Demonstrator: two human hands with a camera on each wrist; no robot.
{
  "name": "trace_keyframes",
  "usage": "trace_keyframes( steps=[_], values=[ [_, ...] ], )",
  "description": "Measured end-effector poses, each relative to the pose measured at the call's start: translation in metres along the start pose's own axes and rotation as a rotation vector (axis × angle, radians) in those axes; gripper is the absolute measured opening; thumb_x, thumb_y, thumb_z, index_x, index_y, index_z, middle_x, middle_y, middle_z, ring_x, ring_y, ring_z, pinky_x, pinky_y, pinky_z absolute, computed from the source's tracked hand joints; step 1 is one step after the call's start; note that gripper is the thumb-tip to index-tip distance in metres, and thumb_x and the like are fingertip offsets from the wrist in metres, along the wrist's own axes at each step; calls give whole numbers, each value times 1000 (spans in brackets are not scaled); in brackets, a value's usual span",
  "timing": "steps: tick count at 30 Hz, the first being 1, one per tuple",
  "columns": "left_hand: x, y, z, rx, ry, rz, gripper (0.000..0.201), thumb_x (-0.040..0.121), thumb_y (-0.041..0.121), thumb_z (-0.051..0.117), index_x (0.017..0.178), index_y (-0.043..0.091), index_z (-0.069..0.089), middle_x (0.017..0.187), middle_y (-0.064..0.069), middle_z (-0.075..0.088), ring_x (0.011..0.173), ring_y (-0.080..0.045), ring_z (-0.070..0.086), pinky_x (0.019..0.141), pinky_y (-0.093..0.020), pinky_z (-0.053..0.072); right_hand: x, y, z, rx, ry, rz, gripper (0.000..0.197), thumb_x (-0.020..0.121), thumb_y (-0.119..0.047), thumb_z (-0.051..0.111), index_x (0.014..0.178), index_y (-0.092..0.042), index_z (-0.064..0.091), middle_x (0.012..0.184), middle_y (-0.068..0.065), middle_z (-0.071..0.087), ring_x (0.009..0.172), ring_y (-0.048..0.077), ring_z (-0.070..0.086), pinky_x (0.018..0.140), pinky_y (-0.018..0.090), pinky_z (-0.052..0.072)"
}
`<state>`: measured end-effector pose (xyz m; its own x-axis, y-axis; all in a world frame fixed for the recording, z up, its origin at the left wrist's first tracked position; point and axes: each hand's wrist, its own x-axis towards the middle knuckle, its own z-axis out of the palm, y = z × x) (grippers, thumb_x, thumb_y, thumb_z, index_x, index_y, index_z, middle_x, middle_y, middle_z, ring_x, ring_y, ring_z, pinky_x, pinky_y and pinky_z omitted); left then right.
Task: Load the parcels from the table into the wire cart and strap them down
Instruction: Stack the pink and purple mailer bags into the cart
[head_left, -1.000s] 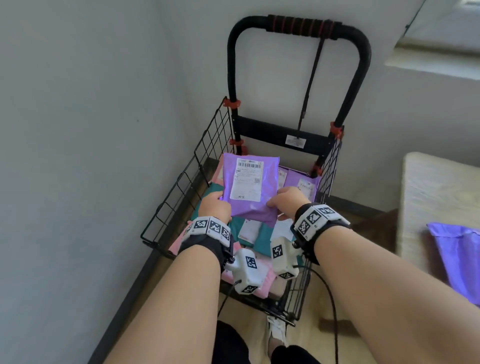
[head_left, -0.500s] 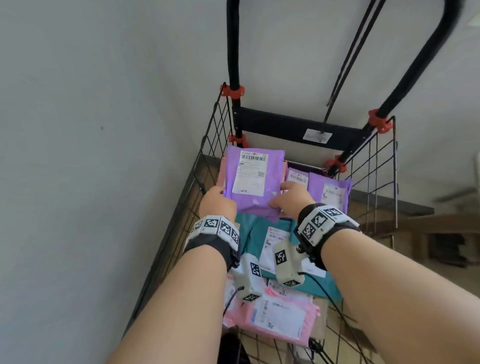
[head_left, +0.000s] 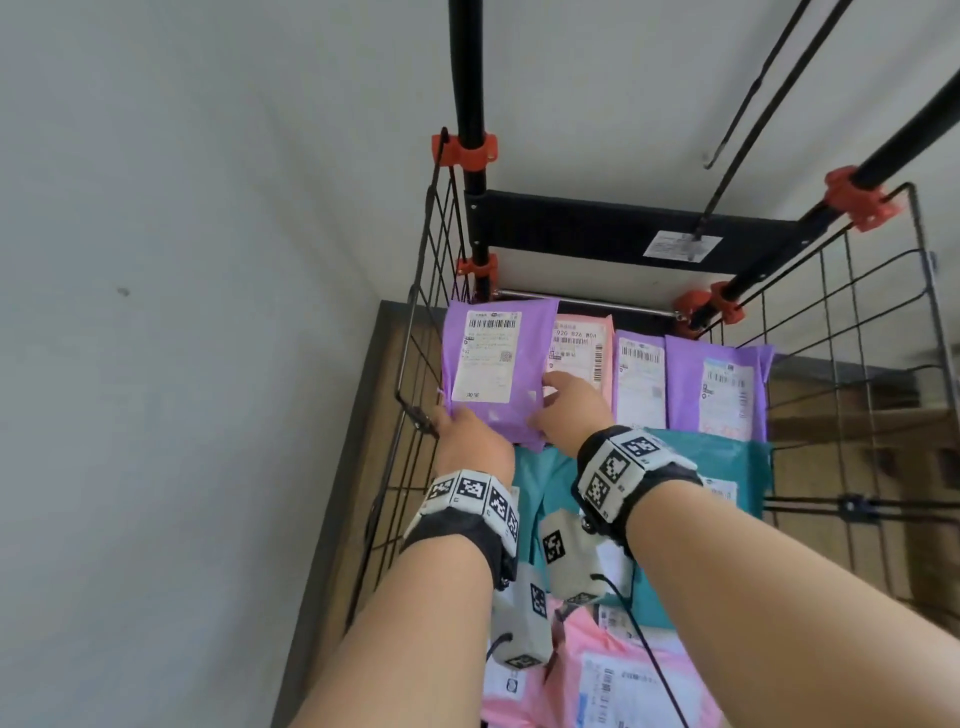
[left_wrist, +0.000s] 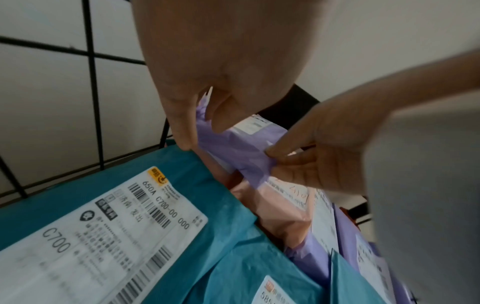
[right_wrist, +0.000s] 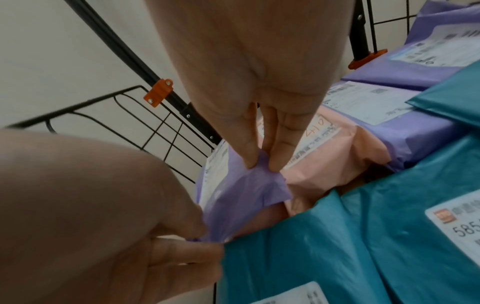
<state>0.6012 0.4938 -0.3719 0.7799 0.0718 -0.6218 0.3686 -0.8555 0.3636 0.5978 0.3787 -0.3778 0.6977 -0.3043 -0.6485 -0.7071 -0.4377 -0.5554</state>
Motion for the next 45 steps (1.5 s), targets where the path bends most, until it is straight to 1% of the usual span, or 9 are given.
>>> trace_keyframes(
  steps=[4, 8, 12, 17, 22, 30, 35, 40, 45],
  values=[
    [9, -4, 9, 93, -135, 37, 54, 94, 4, 40, 147, 10, 30, 160, -6, 5, 142, -24, 28, 111, -33, 29, 3, -2, 7, -99, -53, 7, 56, 88, 1, 48, 142, -14, 44, 125, 12, 62, 112, 30, 60, 94, 36, 50],
    [16, -8, 9, 68, -133, 46, 48, 92, 5, 38, 140, 11, 40, 151, -8, 27, 131, -29, 42, 108, -38, 38, 3, 2, 5, -158, -82, 6, 47, 90, 1, 44, 135, -9, 49, 119, 12, 63, 106, 30, 60, 90, 36, 51],
    [14, -10, 5, 132, -131, 90, 48, 91, 8, 38, 139, 11, 43, 145, -12, 38, 131, -31, 42, 107, -42, 41, -3, 9, -1, -85, -25, 29, 60, 89, 1, 46, 146, -20, 39, 127, 9, 58, 107, 26, 58, 80, 28, 48],
    [-10, 0, -1, 134, -108, 102, 39, 93, 8, 37, 129, 4, 50, 128, -16, 52, 112, -32, 56, 91, -36, 45, -20, 18, -20, -53, 12, 28, 53, 88, 0, 49, 138, -19, 47, 127, 9, 58, 103, 25, 60, 73, 26, 46],
    [-66, 17, -2, 52, -32, 142, 42, 91, 6, 41, 133, 7, 47, 133, -16, 52, 117, -33, 53, 96, -37, 44, -55, 43, -48, -75, 26, 0, 36, 89, -5, 52, 121, -16, 62, 124, 6, 61, 112, 25, 58, 91, 28, 47],
    [-194, 70, 5, -24, 17, 221, 35, 95, 11, 39, 127, 12, 52, 126, -14, 57, 109, -33, 56, 86, -35, 44, -149, 79, -136, -139, 54, -97, 27, 94, -11, 50, 113, -13, 69, 118, 9, 66, 105, 27, 64, 91, 33, 52],
    [-263, 107, 6, -11, 54, 267, 44, 96, 9, 38, 140, 10, 41, 141, -13, 47, 125, -32, 49, 97, -37, 41, -201, 90, -199, -180, 117, -145, 30, 97, -12, 44, 116, -6, 67, 120, 12, 65, 107, 29, 63, 95, 41, 51],
    [-307, 132, 6, 4, 74, 324, 39, 94, 10, 40, 132, 12, 49, 128, -11, 57, 110, -30, 57, 86, -36, 45, -244, 105, -243, -31, 268, -148, 25, 91, -12, 51, 103, -8, 72, 102, 12, 69, 88, 26, 63, 88, 38, 55],
    [-336, 153, 24, 44, 2, 440, 44, 95, 11, 37, 137, 15, 46, 137, -11, 51, 114, -31, 54, 87, -33, 43, -285, 155, -263, 114, 389, -39, 16, 87, -12, 56, 89, -15, 72, 87, 5, 66, 84, 23, 63, 83, 35, 53]
  ],
)
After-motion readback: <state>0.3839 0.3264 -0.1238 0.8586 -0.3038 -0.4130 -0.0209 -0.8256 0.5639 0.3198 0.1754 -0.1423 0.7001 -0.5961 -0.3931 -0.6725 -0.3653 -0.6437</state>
